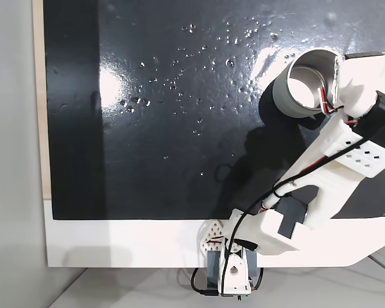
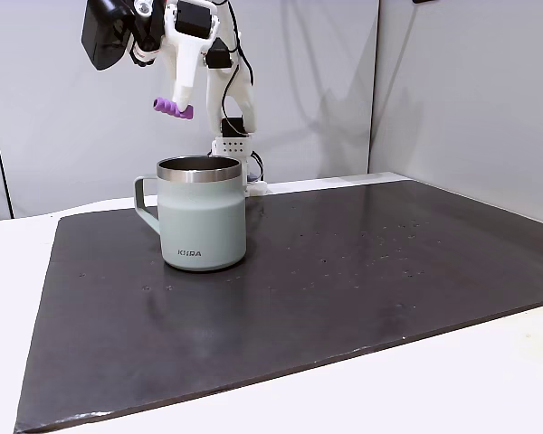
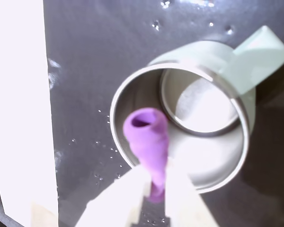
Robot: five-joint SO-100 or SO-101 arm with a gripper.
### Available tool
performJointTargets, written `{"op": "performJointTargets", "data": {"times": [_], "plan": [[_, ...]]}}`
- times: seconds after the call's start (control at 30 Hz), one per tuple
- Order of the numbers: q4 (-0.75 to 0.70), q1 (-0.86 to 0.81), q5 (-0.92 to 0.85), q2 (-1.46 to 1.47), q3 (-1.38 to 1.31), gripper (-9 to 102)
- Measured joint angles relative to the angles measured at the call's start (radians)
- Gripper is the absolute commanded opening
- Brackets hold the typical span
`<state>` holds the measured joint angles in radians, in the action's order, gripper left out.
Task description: Grasp a pengrip and put it in the cup.
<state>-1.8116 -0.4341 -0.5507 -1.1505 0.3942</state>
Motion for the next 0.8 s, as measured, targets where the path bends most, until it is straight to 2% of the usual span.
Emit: {"op": "performJointTargets", "data": {"times": [0.33,0.5,0.57,0.8], "plan": [[0.0,0.035,0.0,0.054,-0.061,0],[0.0,0.038,0.0,0.055,-0.061,21],[0.0,0.038,0.0,0.055,-0.061,24],[0.0,0.051,0.0,0.055,-0.061,24]]}}
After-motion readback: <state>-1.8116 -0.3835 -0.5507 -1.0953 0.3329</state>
